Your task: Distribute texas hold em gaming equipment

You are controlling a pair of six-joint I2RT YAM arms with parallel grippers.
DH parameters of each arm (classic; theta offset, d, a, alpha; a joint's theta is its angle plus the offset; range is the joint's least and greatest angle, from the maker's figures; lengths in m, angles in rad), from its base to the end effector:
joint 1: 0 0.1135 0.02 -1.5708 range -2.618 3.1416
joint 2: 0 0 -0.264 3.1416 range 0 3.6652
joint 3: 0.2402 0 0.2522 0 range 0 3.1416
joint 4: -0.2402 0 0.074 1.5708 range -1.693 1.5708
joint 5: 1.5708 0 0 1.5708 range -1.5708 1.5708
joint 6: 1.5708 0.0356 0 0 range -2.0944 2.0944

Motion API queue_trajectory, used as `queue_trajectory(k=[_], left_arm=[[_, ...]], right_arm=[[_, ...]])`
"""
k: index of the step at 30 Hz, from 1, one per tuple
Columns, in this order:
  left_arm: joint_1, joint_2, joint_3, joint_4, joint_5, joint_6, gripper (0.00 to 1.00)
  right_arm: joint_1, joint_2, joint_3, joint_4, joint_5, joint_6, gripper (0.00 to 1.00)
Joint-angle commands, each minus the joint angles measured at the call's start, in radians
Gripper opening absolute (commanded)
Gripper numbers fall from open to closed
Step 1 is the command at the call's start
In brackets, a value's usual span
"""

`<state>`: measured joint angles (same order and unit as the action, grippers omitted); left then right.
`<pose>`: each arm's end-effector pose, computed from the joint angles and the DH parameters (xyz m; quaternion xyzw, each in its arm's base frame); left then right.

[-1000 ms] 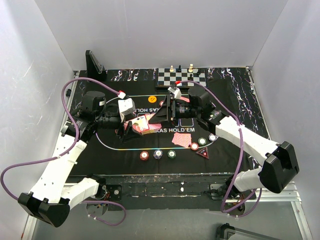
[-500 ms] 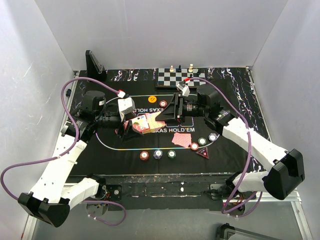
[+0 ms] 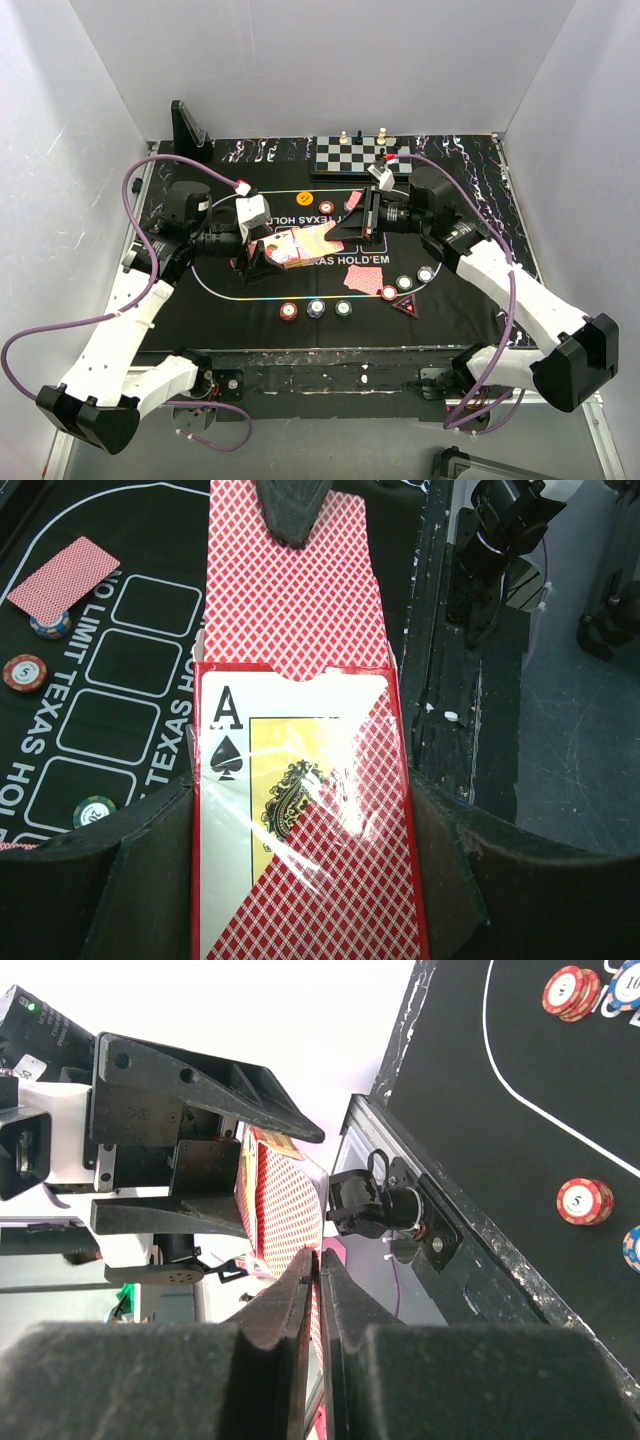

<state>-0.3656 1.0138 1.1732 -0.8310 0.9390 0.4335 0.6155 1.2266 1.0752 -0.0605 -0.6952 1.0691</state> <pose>0.1645 -0.0937 0.3766 0.4936 0.6634 -0.3941 0.4012 0.2164 0.1810 0.3631 -0.0441 0.7608 0.6172 0.1956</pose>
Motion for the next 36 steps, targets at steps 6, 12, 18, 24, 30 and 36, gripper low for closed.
queue_trajectory(k=[6, 12, 18, 24, 30, 36], left_arm=[[0.004, -0.017, 0.008, 0.013, 0.044, 0.013, 0.0], [0.004, -0.024, -0.003, 0.021, 0.05, 0.005, 0.0], [0.004, -0.026, 0.013, 0.001, 0.055, 0.013, 0.0], [0.004, -0.043, 0.029, -0.033, 0.055, 0.022, 0.0], [0.007, -0.043, 0.08, -0.089, 0.066, 0.014, 0.0], [0.007, -0.09, 0.069, -0.102, 0.052, -0.007, 0.0]], right_arm=[[-0.082, -0.076, -0.009, -0.071, -0.026, -0.038, 0.05], [-0.137, -0.09, 0.051, -0.102, -0.05, -0.057, 0.01], [-0.178, -0.076, 0.124, -0.174, -0.058, -0.1, 0.01], [-0.247, -0.026, 0.16, -0.193, -0.063, -0.17, 0.01], [-0.241, 0.167, 0.225, -0.29, 0.017, -0.351, 0.01], [-0.148, 0.404, 0.508, -0.542, 0.405, -0.632, 0.01]])
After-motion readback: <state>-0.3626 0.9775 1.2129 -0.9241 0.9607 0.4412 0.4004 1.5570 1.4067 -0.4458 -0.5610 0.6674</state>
